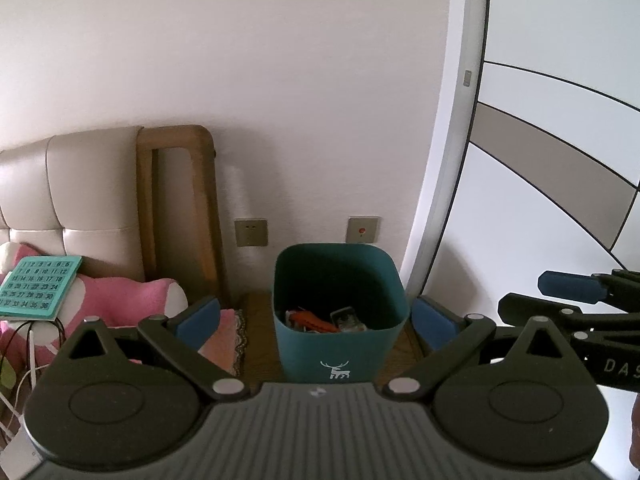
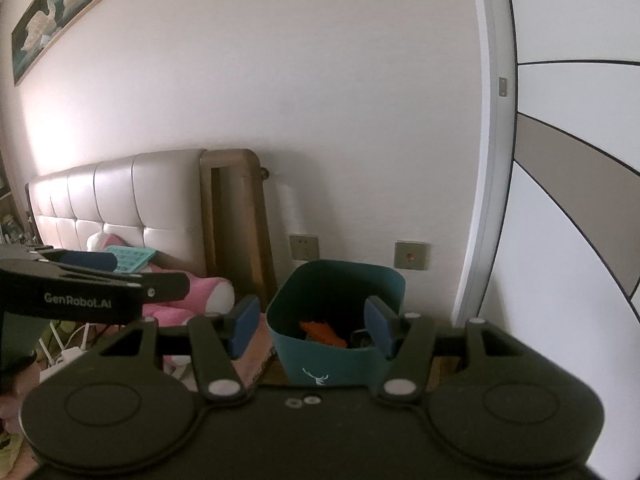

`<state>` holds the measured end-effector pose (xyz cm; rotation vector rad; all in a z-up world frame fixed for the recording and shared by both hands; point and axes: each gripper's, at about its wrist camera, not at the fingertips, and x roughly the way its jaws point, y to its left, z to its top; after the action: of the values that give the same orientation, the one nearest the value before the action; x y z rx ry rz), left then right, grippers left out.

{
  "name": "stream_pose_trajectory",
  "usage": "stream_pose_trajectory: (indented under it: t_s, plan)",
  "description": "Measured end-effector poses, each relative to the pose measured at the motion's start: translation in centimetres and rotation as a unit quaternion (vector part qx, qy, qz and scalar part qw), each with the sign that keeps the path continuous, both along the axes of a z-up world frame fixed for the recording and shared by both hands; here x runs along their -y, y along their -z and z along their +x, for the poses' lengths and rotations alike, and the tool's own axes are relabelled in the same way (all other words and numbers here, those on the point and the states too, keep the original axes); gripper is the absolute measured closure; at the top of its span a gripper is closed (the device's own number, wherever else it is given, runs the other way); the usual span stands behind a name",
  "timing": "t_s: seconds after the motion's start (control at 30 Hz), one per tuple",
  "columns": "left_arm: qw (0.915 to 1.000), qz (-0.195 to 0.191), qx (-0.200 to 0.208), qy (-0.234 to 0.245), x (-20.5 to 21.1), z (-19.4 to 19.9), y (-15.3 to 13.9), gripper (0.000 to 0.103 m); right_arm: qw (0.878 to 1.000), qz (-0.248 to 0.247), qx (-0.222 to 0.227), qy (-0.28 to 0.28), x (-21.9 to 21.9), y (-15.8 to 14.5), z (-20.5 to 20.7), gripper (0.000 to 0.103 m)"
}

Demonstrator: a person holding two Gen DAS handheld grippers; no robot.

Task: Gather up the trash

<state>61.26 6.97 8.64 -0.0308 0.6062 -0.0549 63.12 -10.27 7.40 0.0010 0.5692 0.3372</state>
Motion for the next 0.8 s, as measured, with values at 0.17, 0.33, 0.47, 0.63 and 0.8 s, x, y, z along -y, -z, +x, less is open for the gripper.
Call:
stream_pose_trajectory:
  t_s: [0.17,0.33,0.47,0.63,0.8]
  plan:
    - [0.9999,-0.01,-0.003,-0.007,-0.46,-0.05,-0.05,0.0,1.0,0.001,-0.005,0.006,0.22,0.3,0.0,0.045]
    - [0.9999,-0.008,-0.005,-0.007,-0.52,-0.34,-0.1,0.0,1.0,-0.002,-0.004,0.004,0.16,0.12,-0.2,0.045]
    - [0.9999,-0.01,-0.005,-0.008,-0.61,-0.35,-0.2,0.0,1.0,0.0,-0.005,0.002,0.28,-0.08,-0.07,0.045]
    - [0.9999,-0.01,-0.003,-0.011,-0.55,-0.52,-0.47,0.0,1.0,-0.001,-0.006,0.002,0.44,-0.15,-0.12,0.045]
    - [0.9999,-0.01,-0.002,-0.01,-0.47,-0.86,-0.67,0.0,1.0,0.0,-0.006,0.002,0.58,-0.21,-0.1,0.045]
